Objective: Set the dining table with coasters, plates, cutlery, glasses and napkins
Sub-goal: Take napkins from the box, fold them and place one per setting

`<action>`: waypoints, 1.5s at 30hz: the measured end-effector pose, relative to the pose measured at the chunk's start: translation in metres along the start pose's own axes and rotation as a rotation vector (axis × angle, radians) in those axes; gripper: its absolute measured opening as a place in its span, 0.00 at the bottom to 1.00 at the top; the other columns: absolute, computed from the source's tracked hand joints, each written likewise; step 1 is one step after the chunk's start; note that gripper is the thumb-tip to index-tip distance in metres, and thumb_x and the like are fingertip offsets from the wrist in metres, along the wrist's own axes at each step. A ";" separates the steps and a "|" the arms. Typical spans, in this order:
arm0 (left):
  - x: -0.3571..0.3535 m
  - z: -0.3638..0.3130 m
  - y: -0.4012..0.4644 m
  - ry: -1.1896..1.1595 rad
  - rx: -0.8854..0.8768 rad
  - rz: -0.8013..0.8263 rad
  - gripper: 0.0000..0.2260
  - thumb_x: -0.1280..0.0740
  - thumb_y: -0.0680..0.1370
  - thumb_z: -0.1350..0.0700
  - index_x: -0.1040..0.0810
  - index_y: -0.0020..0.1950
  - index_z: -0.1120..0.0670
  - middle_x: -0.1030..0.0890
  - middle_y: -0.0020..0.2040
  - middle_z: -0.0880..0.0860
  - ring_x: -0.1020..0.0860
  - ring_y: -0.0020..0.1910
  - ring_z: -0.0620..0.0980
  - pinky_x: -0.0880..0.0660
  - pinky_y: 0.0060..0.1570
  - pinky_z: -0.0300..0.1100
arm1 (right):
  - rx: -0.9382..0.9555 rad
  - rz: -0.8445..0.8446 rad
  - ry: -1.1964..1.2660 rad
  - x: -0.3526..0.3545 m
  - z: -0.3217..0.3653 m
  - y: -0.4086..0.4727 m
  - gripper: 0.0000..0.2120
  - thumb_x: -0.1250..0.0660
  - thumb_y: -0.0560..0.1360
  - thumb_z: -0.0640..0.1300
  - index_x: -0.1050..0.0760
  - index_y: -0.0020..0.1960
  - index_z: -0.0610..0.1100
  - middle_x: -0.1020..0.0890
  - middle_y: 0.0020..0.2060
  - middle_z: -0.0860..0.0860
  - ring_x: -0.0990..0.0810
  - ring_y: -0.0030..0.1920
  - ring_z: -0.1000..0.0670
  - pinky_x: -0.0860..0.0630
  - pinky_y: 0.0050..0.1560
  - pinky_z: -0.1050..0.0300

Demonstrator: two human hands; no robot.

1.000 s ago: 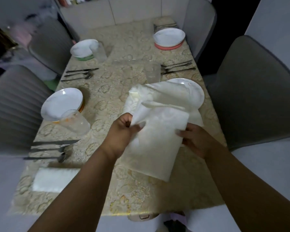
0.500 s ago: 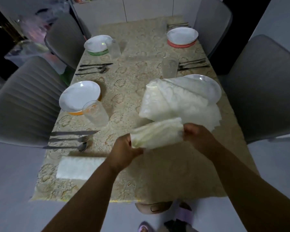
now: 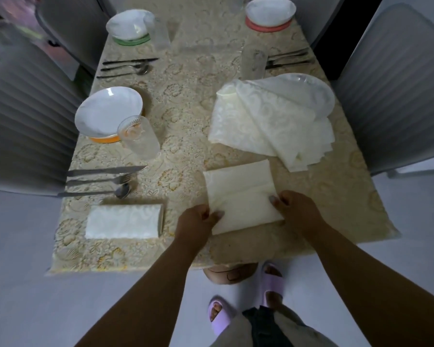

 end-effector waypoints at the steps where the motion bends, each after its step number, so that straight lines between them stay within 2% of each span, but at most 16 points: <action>1: -0.002 0.000 0.001 0.024 0.004 -0.002 0.20 0.32 0.76 0.44 0.33 0.30 0.54 0.30 0.29 0.50 0.31 0.29 0.47 0.38 0.31 0.42 | -0.006 -0.012 -0.009 -0.002 0.000 -0.001 0.21 0.42 0.80 0.54 0.35 0.32 0.44 0.30 0.29 0.48 0.27 0.33 0.46 0.32 0.35 0.52; 5: -0.006 -0.002 0.002 0.046 0.013 0.019 0.20 0.36 0.78 0.42 0.30 0.33 0.54 0.26 0.32 0.52 0.27 0.32 0.50 0.33 0.34 0.43 | -0.034 -0.036 -0.095 -0.005 -0.004 0.001 0.20 0.45 0.81 0.51 0.36 0.32 0.46 0.31 0.29 0.50 0.30 0.33 0.49 0.38 0.30 0.58; 8: -0.006 -0.002 0.002 0.082 0.001 0.036 0.20 0.38 0.79 0.43 0.30 0.32 0.53 0.26 0.31 0.51 0.27 0.32 0.50 0.34 0.34 0.43 | -0.030 -0.053 -0.098 -0.007 -0.006 0.001 0.20 0.45 0.81 0.51 0.37 0.31 0.47 0.32 0.28 0.51 0.32 0.30 0.51 0.40 0.29 0.62; 12: -0.007 -0.003 0.004 0.123 0.017 -0.006 0.20 0.37 0.78 0.42 0.30 0.32 0.53 0.26 0.31 0.52 0.26 0.33 0.51 0.31 0.35 0.44 | -0.058 -0.090 -0.125 -0.010 -0.007 0.001 0.19 0.45 0.81 0.53 0.36 0.33 0.47 0.32 0.29 0.52 0.31 0.32 0.51 0.39 0.30 0.57; 21: -0.017 -0.008 -0.005 0.233 0.097 -0.165 0.16 0.40 0.79 0.40 0.30 0.39 0.50 0.29 0.34 0.45 0.31 0.35 0.45 0.40 0.30 0.40 | -0.109 -0.120 -0.192 -0.016 -0.005 0.006 0.18 0.47 0.80 0.57 0.31 0.40 0.45 0.28 0.34 0.50 0.26 0.39 0.47 0.31 0.38 0.55; 27: -0.022 -0.009 -0.008 0.256 0.120 -0.203 0.17 0.42 0.79 0.39 0.30 0.43 0.51 0.29 0.35 0.44 0.27 0.38 0.49 0.33 0.38 0.43 | -0.098 -0.135 -0.231 -0.016 -0.004 0.007 0.19 0.47 0.80 0.57 0.29 0.42 0.45 0.27 0.36 0.50 0.24 0.41 0.47 0.29 0.39 0.54; 31: -0.023 -0.012 -0.009 0.328 0.139 -0.221 0.20 0.44 0.79 0.38 0.27 0.48 0.54 0.24 0.39 0.49 0.23 0.42 0.53 0.29 0.39 0.44 | -0.092 -0.143 -0.283 -0.018 -0.003 0.007 0.19 0.48 0.81 0.57 0.28 0.45 0.44 0.28 0.36 0.51 0.25 0.40 0.47 0.31 0.38 0.55; 33: -0.022 -0.016 -0.009 0.348 0.161 -0.306 0.19 0.41 0.79 0.39 0.28 0.49 0.55 0.22 0.42 0.53 0.22 0.43 0.55 0.29 0.38 0.45 | -0.089 -0.160 -0.304 -0.019 -0.003 0.006 0.19 0.49 0.81 0.56 0.28 0.46 0.43 0.27 0.36 0.49 0.24 0.41 0.46 0.32 0.38 0.55; 34: -0.022 -0.017 -0.009 0.376 0.070 -0.422 0.17 0.38 0.78 0.42 0.28 0.49 0.56 0.22 0.43 0.55 0.23 0.42 0.56 0.29 0.37 0.46 | -0.094 -0.167 -0.308 -0.020 -0.003 0.006 0.19 0.49 0.81 0.56 0.28 0.46 0.43 0.26 0.37 0.48 0.24 0.42 0.46 0.32 0.38 0.55; 35: -0.023 -0.019 -0.012 0.441 -0.118 -0.545 0.14 0.36 0.77 0.46 0.28 0.48 0.57 0.22 0.42 0.56 0.23 0.41 0.57 0.29 0.37 0.47 | -0.100 -0.167 -0.308 -0.020 -0.003 0.006 0.20 0.49 0.81 0.57 0.27 0.46 0.43 0.26 0.37 0.48 0.24 0.42 0.46 0.32 0.38 0.55; 36: -0.028 -0.020 -0.015 0.522 -0.363 -0.647 0.11 0.34 0.76 0.50 0.28 0.48 0.58 0.22 0.42 0.57 0.24 0.40 0.58 0.28 0.37 0.48 | -0.105 -0.164 -0.306 -0.020 -0.003 0.007 0.20 0.49 0.81 0.57 0.27 0.47 0.43 0.26 0.37 0.49 0.25 0.41 0.46 0.33 0.38 0.55; 37: -0.036 -0.020 -0.017 0.577 -0.609 -0.670 0.09 0.34 0.76 0.53 0.27 0.49 0.58 0.21 0.43 0.58 0.23 0.42 0.58 0.27 0.41 0.49 | -0.110 -0.159 -0.303 -0.020 -0.003 0.008 0.20 0.49 0.81 0.57 0.27 0.47 0.43 0.27 0.36 0.49 0.27 0.39 0.47 0.33 0.38 0.55; 38: -0.044 -0.018 -0.019 0.601 -0.785 -0.582 0.10 0.34 0.75 0.54 0.24 0.52 0.59 0.20 0.47 0.59 0.22 0.46 0.59 0.27 0.48 0.51 | -0.114 -0.154 -0.304 -0.020 -0.003 0.008 0.20 0.49 0.81 0.56 0.28 0.47 0.43 0.27 0.36 0.49 0.28 0.38 0.47 0.33 0.37 0.55; 40: -0.056 -0.013 -0.018 0.634 -0.907 -0.354 0.16 0.35 0.76 0.54 0.22 0.60 0.61 0.21 0.59 0.61 0.23 0.59 0.61 0.32 0.65 0.54 | -0.105 -0.156 -0.316 -0.020 -0.003 0.009 0.20 0.49 0.81 0.56 0.28 0.46 0.42 0.24 0.38 0.46 0.29 0.38 0.48 0.34 0.37 0.55; 42: -0.062 -0.003 -0.012 0.704 -0.825 -0.192 0.24 0.39 0.76 0.49 0.26 0.68 0.60 0.28 0.70 0.61 0.31 0.70 0.60 0.40 0.72 0.55 | -0.106 -0.154 -0.321 -0.020 -0.003 0.009 0.19 0.50 0.81 0.56 0.30 0.44 0.43 0.25 0.37 0.47 0.29 0.37 0.48 0.35 0.37 0.55; 45: -0.061 0.003 -0.007 0.752 -0.686 -0.046 0.30 0.45 0.77 0.41 0.34 0.74 0.58 0.36 0.75 0.60 0.38 0.74 0.59 0.45 0.71 0.54 | -0.134 -0.140 -0.323 -0.019 -0.001 0.009 0.17 0.49 0.81 0.56 0.33 0.42 0.45 0.28 0.35 0.50 0.25 0.39 0.46 0.34 0.36 0.55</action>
Point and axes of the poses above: each hand's wrist, its own y-axis towards the middle knuckle, its own x-axis out of the back of the hand, z = x × y, the point moved 1 cm from there along y, towards the middle knuckle
